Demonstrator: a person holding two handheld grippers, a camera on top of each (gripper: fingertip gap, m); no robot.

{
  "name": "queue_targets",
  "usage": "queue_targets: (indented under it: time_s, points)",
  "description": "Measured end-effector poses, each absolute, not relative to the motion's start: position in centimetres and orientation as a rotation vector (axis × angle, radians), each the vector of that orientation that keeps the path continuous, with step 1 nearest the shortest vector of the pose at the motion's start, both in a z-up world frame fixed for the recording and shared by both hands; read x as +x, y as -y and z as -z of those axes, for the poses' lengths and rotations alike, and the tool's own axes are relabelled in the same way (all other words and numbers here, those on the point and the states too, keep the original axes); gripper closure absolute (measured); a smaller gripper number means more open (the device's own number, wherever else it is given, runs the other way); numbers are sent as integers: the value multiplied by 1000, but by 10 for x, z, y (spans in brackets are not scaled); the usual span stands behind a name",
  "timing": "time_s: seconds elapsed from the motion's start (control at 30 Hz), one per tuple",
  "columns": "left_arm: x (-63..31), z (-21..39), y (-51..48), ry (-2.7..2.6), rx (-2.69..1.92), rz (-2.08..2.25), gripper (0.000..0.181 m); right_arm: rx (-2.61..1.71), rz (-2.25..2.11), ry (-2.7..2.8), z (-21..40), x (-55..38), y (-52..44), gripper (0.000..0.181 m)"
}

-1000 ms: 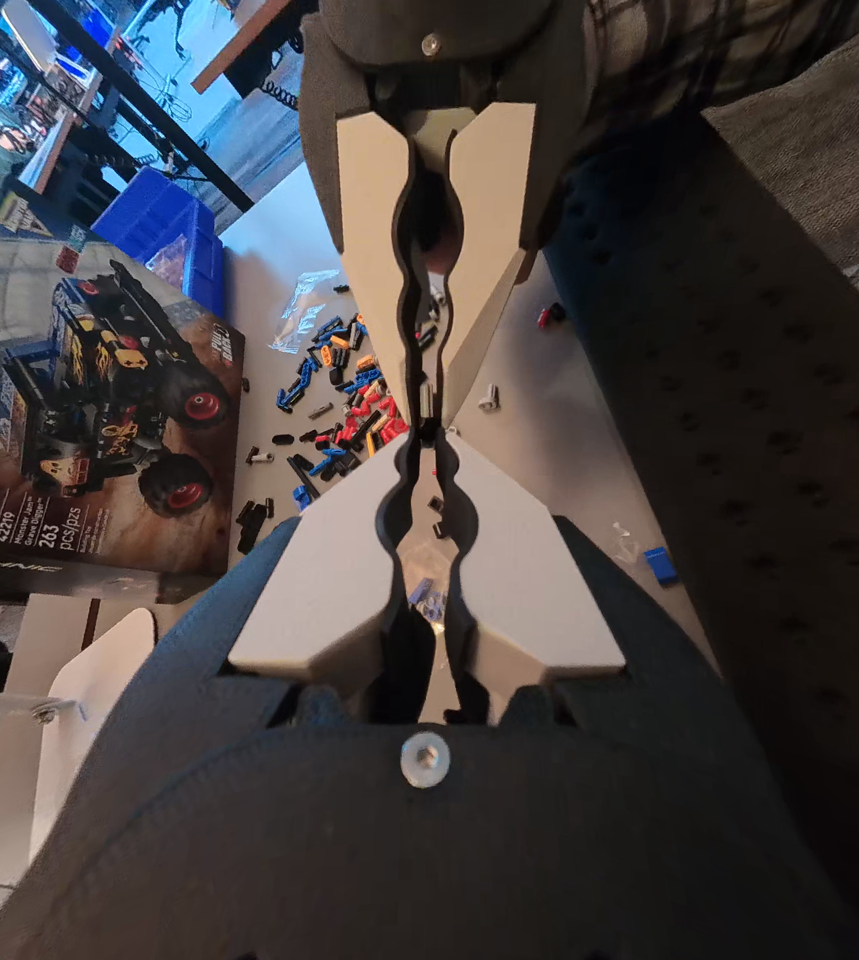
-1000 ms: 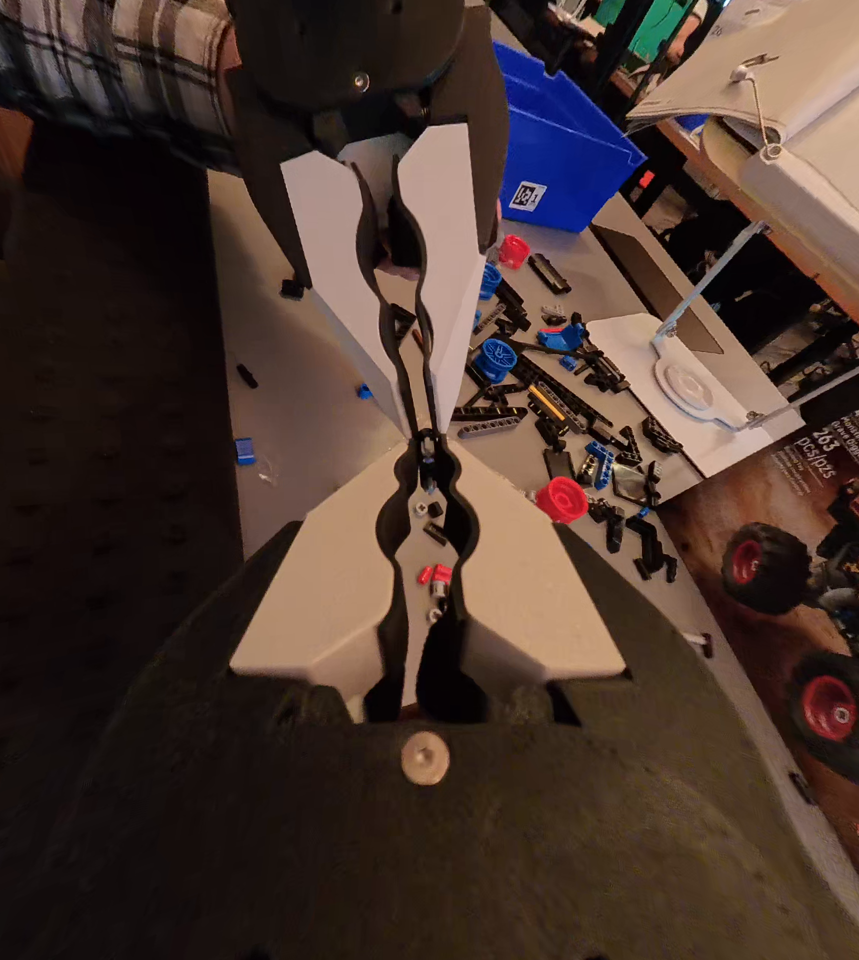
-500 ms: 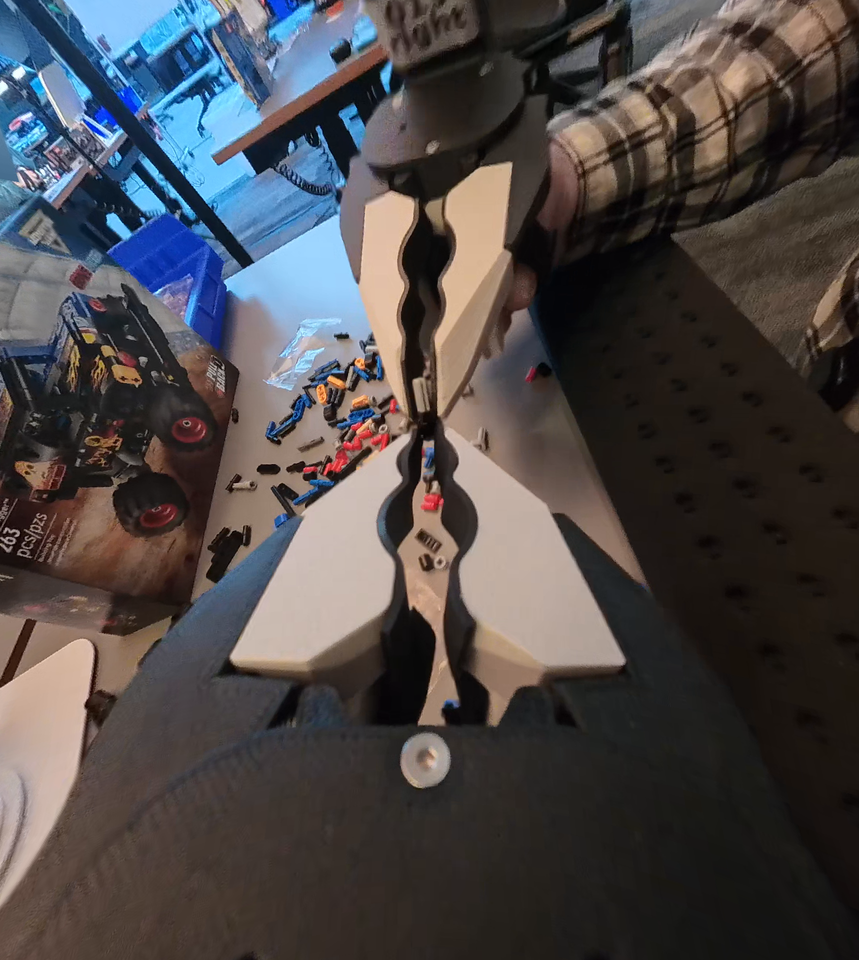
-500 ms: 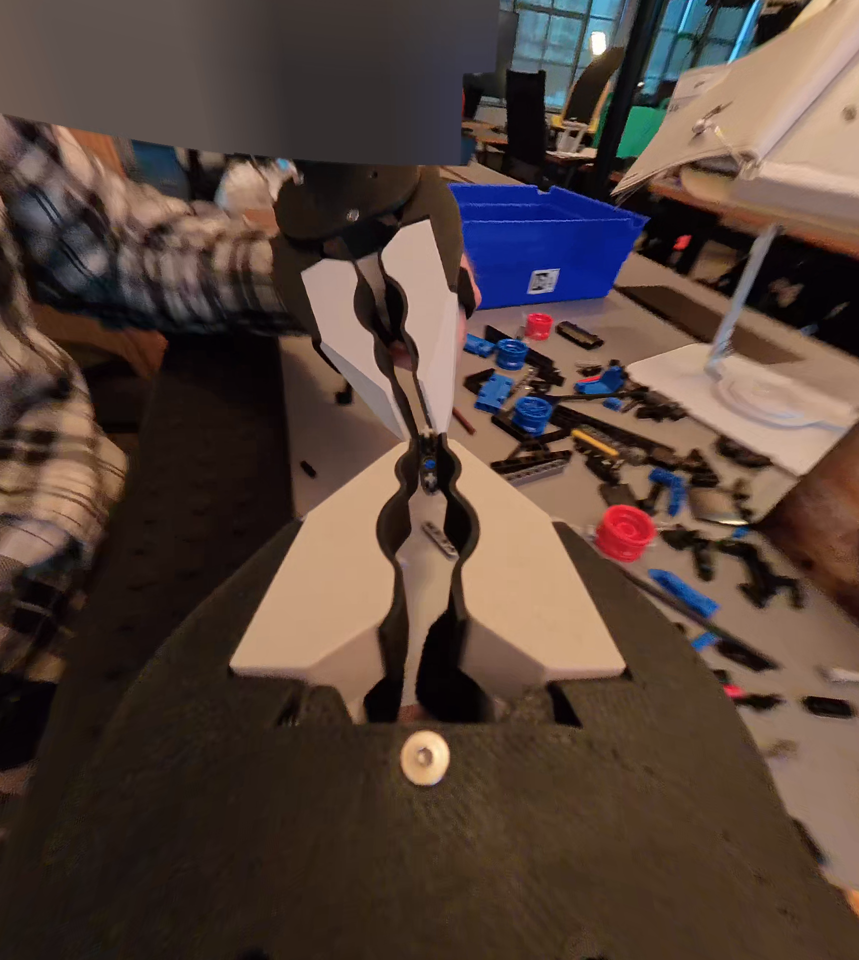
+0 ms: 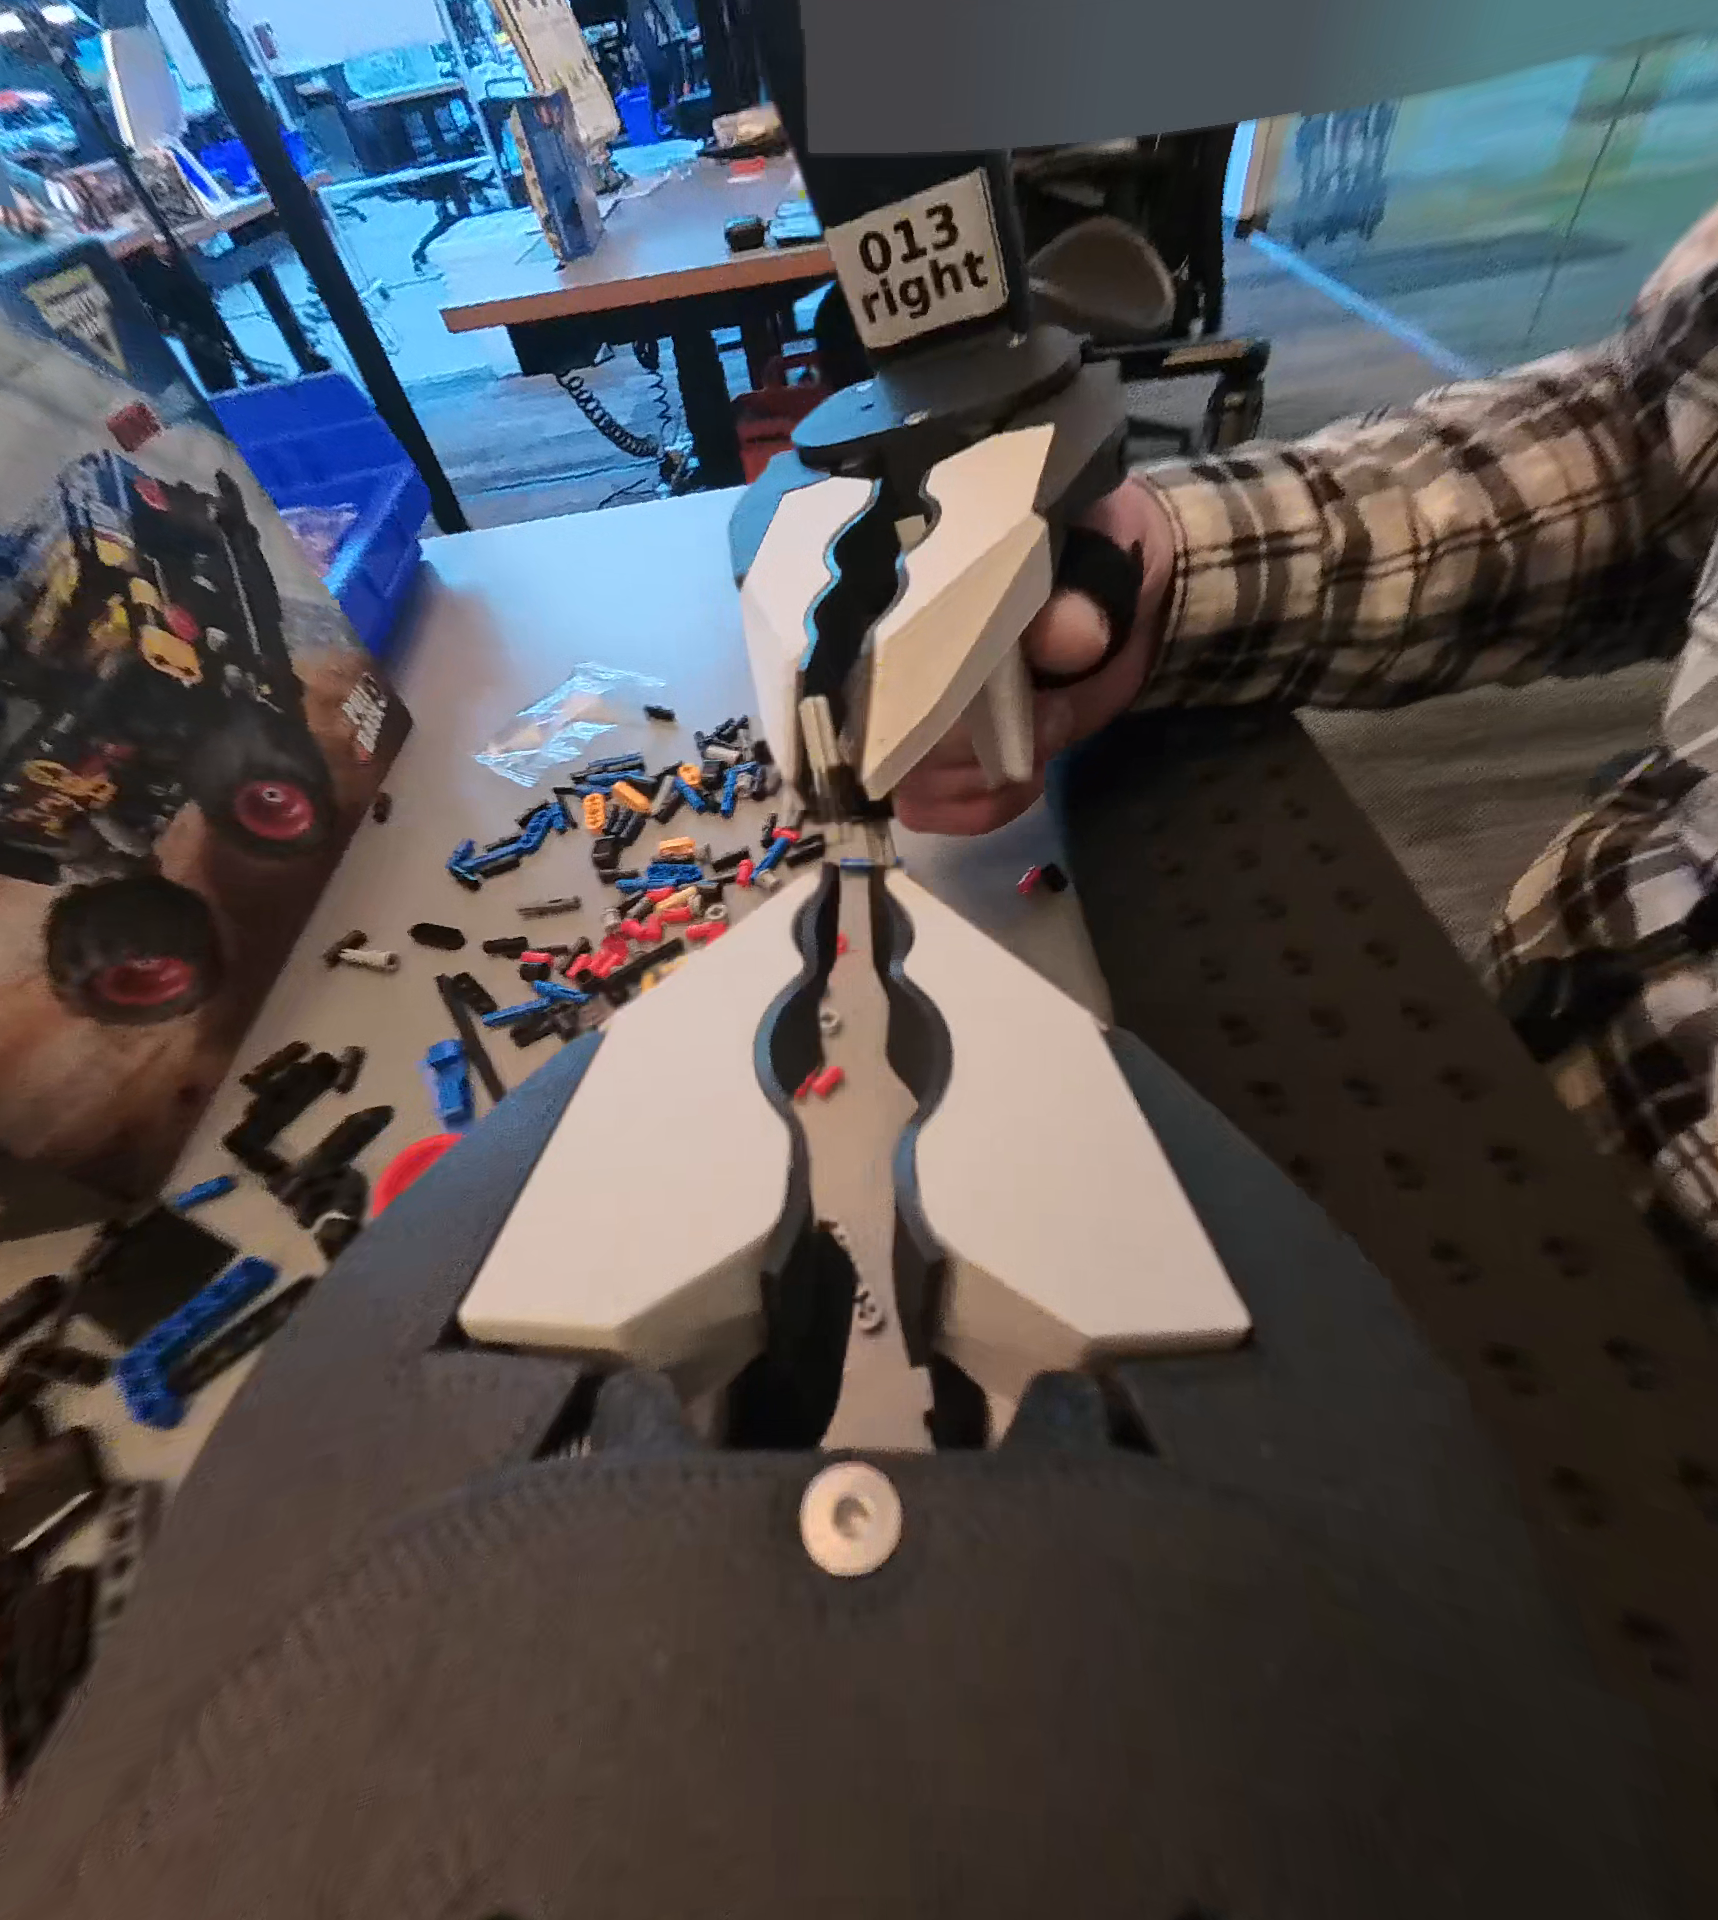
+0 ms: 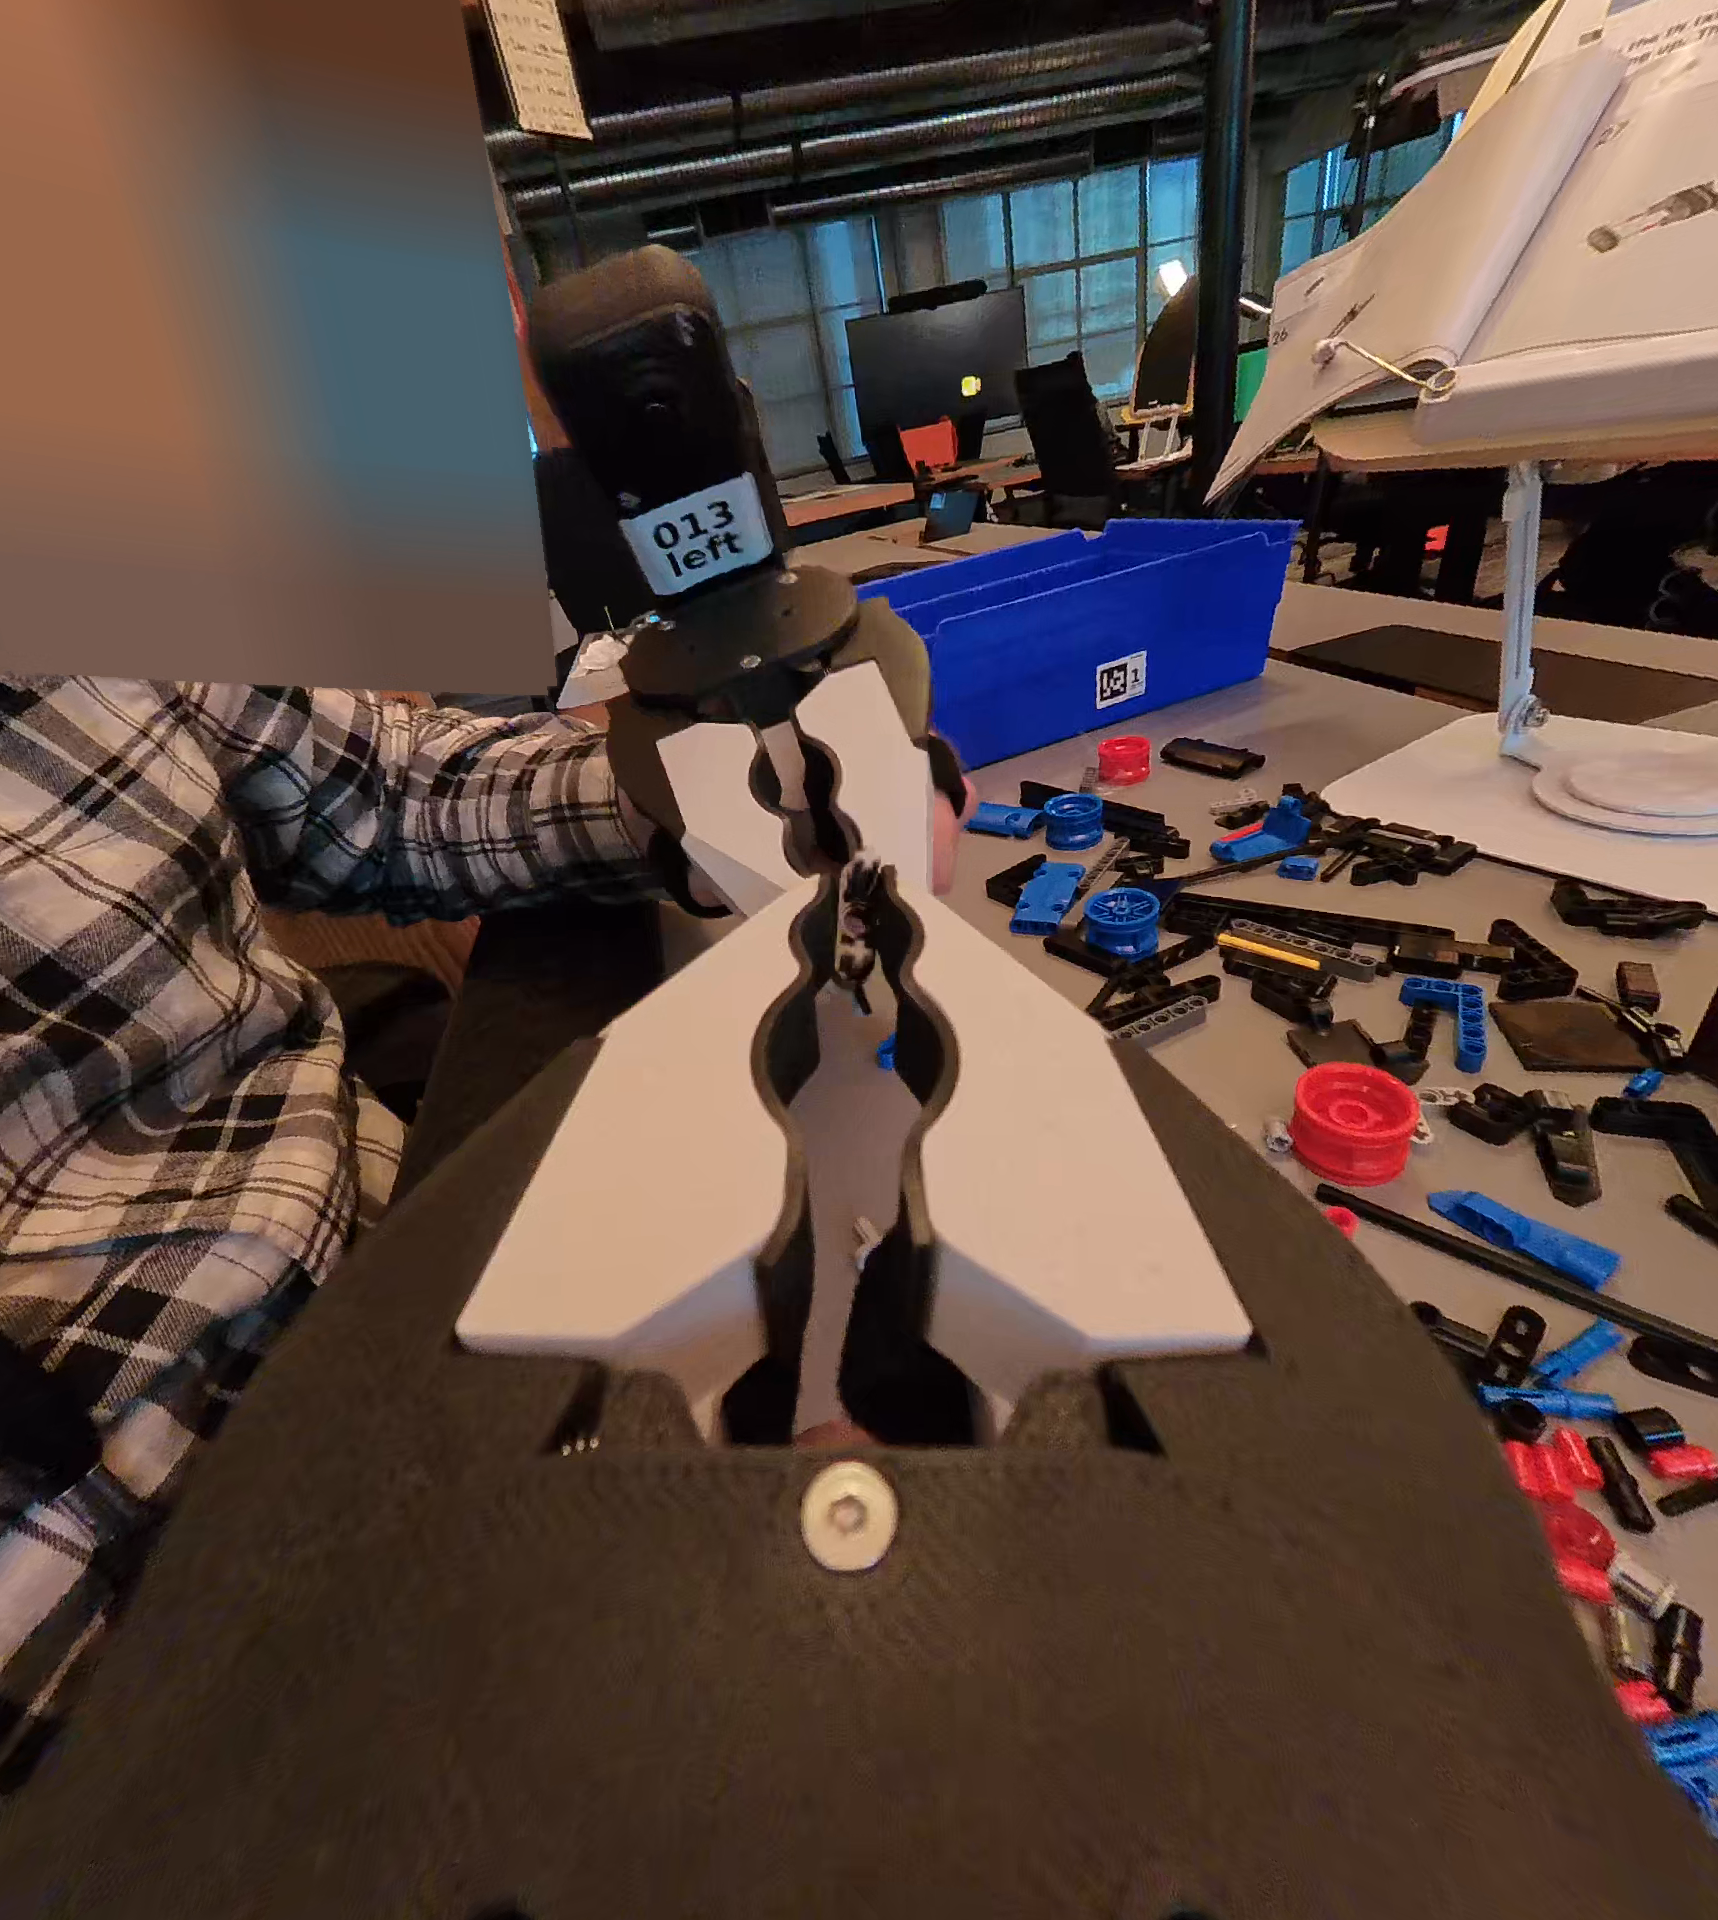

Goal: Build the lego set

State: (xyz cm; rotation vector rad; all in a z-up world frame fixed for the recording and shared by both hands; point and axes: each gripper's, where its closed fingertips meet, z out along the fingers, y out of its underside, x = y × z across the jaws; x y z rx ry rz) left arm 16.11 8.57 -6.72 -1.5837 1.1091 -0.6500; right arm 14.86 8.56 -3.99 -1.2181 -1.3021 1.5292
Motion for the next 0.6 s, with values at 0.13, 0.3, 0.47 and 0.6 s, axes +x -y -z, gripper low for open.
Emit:
queue_targets:
  time_s: [0.13,0.3,0.47,0.6]
  points:
    - [162,63,-80,-1054,-1597,887,141,-1230,-1529,1292,42,147,-86,175]
    - [166,55,-85,-1032,-1549,832,168,-1224,-1569,1283,39,146,-82,175]
    - [161,61,-85,-1068,-1565,772,175,-1221,-1504,1292,36,149,-86,175]
    - [160,66,-86,-1119,-1576,689,175,-1208,-1358,1382,40,152,-86,178]
